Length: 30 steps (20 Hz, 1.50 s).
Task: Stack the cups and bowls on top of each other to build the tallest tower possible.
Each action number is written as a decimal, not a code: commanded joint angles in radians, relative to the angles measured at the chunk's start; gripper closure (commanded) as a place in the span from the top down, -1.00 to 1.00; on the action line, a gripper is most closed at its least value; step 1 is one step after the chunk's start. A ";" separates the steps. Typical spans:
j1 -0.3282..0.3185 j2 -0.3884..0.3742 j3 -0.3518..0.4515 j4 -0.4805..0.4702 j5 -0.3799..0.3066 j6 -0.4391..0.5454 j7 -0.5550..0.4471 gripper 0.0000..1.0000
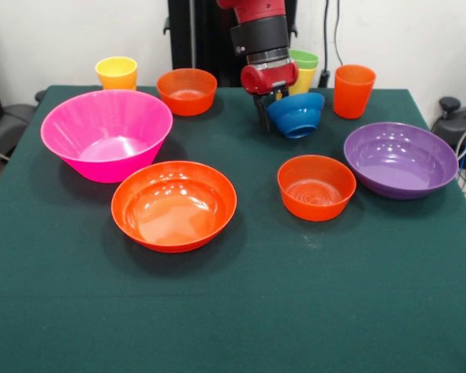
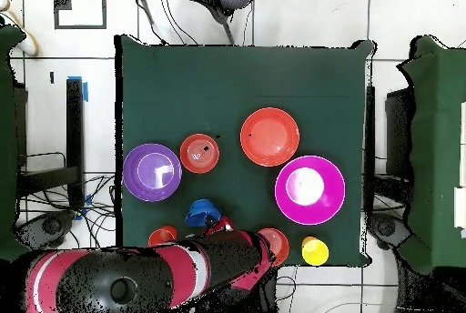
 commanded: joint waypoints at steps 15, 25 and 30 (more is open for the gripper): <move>0.005 0.020 0.122 -0.077 0.002 0.156 0.062 -1.00; 0.010 0.003 0.106 -0.080 -0.011 0.175 0.059 -1.00; -0.059 -0.123 0.118 -0.090 -0.256 0.279 0.228 -1.00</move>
